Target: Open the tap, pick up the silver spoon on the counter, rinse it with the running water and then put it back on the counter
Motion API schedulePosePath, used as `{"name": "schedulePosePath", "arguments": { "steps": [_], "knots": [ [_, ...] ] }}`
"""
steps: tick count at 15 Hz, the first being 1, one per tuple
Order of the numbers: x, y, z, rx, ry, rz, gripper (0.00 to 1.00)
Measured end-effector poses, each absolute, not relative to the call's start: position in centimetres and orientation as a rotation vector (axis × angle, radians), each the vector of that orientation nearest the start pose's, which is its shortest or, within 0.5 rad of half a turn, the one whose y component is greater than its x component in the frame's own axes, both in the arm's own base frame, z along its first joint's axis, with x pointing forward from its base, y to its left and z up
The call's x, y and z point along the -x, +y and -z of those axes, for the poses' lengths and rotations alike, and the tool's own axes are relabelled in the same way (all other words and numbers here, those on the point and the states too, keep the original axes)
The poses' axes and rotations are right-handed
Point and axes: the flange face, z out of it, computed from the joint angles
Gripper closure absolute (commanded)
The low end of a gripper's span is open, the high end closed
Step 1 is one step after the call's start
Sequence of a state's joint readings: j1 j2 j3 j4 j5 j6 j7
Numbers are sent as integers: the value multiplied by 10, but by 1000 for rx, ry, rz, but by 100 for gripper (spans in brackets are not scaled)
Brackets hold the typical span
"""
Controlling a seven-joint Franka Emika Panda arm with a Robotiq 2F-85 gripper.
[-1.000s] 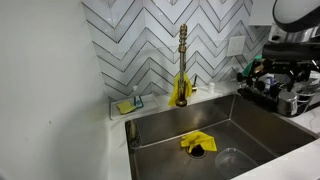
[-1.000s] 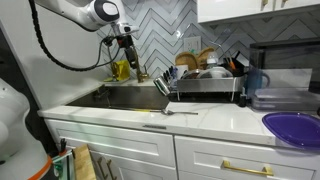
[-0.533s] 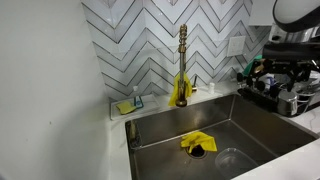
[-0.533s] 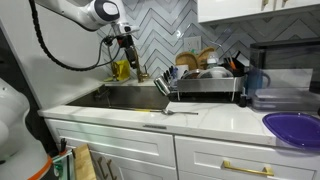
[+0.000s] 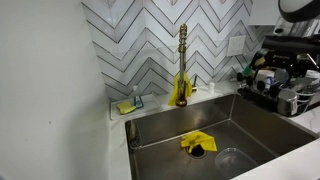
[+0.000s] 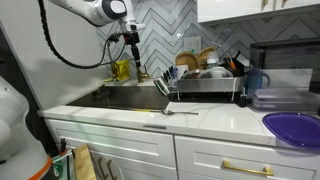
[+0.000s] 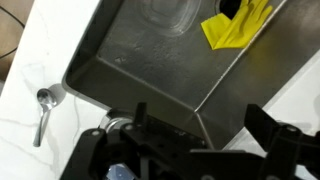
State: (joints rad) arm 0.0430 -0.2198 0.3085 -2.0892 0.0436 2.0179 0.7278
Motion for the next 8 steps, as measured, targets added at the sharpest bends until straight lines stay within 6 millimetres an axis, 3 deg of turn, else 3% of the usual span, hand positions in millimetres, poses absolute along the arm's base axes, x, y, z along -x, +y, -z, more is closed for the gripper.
{"name": "schedulePosePath", "arguments": {
  "steps": [4, 8],
  "knots": [
    [-532, 170, -538, 2841, 721, 174, 0],
    [-583, 182, -533, 2782, 706, 177, 0]
  ]
}}
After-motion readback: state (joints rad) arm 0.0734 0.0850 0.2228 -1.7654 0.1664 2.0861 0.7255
